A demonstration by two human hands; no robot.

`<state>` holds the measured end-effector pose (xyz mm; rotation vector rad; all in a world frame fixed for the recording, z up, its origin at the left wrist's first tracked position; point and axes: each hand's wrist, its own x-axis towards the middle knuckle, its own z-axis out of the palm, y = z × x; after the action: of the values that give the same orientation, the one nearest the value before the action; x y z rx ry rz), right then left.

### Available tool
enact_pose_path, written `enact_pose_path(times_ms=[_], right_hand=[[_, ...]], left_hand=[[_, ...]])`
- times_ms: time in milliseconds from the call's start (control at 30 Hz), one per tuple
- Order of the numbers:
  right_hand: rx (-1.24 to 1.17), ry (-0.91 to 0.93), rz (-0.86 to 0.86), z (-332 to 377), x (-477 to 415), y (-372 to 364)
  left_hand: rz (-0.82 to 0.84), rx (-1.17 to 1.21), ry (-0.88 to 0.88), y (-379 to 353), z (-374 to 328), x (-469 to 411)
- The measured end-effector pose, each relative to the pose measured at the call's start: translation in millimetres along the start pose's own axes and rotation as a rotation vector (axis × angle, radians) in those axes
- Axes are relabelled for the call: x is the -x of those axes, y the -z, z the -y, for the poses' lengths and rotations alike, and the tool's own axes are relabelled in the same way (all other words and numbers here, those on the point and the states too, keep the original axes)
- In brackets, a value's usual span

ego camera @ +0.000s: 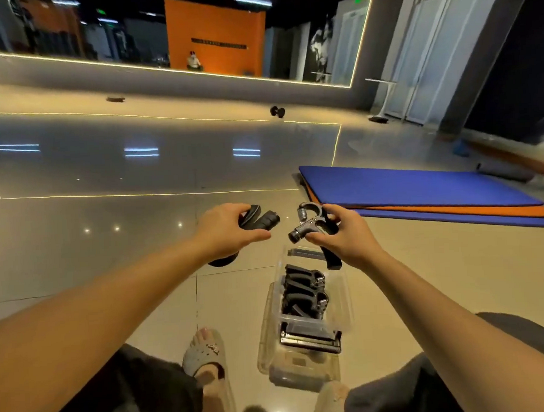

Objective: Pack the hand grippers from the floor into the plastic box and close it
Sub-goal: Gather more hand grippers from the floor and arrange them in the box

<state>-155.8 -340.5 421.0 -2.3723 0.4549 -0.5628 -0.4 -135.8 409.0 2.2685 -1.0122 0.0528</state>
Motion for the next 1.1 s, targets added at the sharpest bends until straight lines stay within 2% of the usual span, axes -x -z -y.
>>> enact_pose_path(times_ms=[267, 500, 900, 1100], right_hand=[[-0.005, -0.153, -0.033, -105, -2, -5], [-0.027, -0.279, -0.004, -175, -13, -24], [0.046, -0.240, 0.048, -198, -79, -17], [0.057, -0.256, 0.096, -219, -107, -31]], left_hand=[[0.271, 0.030, 0.014, -71, -3, -73], [0.433, 0.138, 0.159, -140, 10, -114], [0.441, 0.026, 0.079, -179, 4, -188], [0.443, 0.017, 0.127, -189, 24, -212]])
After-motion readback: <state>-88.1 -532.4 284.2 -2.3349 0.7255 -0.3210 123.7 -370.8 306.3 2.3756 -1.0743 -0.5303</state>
